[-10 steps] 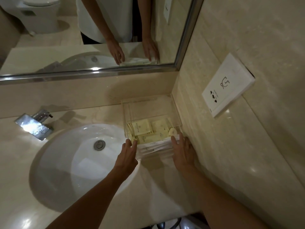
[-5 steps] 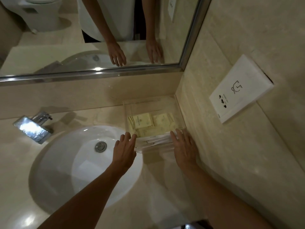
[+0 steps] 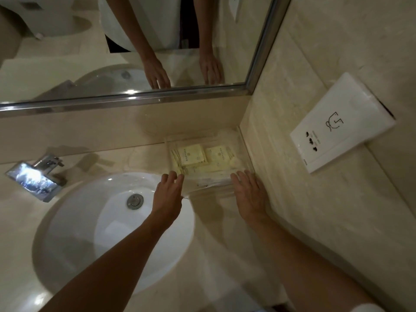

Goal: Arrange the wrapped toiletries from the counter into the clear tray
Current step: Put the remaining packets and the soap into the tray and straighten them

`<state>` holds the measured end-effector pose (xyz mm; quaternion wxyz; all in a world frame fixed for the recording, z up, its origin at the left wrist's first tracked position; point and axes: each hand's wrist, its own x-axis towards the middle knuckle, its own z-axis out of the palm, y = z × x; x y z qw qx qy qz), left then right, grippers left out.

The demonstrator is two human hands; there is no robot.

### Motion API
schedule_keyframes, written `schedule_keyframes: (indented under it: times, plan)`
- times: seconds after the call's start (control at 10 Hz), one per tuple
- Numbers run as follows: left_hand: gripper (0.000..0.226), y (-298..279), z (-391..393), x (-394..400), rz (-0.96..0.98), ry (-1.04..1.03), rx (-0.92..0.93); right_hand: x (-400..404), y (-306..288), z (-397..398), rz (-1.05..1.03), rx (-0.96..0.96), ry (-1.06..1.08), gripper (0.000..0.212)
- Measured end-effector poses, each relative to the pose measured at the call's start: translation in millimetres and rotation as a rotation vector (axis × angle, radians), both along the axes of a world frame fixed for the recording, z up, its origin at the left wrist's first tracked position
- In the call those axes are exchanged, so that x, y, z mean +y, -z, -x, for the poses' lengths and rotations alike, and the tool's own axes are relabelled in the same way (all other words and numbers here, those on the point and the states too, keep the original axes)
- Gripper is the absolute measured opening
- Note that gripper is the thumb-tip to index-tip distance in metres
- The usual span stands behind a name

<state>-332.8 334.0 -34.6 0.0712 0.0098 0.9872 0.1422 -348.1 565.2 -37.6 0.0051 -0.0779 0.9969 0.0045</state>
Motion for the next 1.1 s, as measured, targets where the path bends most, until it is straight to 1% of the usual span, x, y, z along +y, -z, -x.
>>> schedule_keyframes:
  times: [0.1,0.2,0.3,0.4,0.6,0.7,0.8,0.9,1.1]
  plan:
    - [0.049,-1.4,7.6,-0.7,-0.012,-0.021,-0.009,-3.5,-4.8,10.1,-0.029,0.014,-0.003,0.05]
    - [0.044,-1.1,14.3,-1.3,0.001,-0.026,-0.003,-5.2,-8.1,18.6,-0.05,0.013,-0.013,0.039]
    - [0.04,-0.3,19.8,-0.3,0.002,-0.039,0.0,-5.5,-4.8,21.6,0.0,0.013,-0.018,0.035]
    - [0.037,1.3,23.9,-0.5,0.01,-0.048,0.008,-6.9,-0.2,23.5,0.057,0.036,-0.038,0.038]
    - [0.03,6.2,27.5,-1.2,0.009,-0.051,0.035,-11.0,-1.9,34.1,0.045,0.07,-0.042,0.029]
    - [0.028,7.6,29.7,-1.3,0.017,-0.044,0.048,-14.0,-3.0,36.5,0.032,0.068,-0.025,0.029]
    - [0.027,8.5,33.7,-2.8,0.031,-0.011,0.048,-16.6,-5.0,38.3,0.026,0.064,-0.023,0.034]
    - [0.03,5.6,34.4,-3.2,0.047,0.005,0.026,-20.0,-9.9,39.6,0.005,0.046,-0.008,0.036]
    - [0.037,-10.9,28.8,-6.6,0.052,0.05,-0.08,-28.3,-26.9,41.2,0.046,-0.181,0.011,0.055]
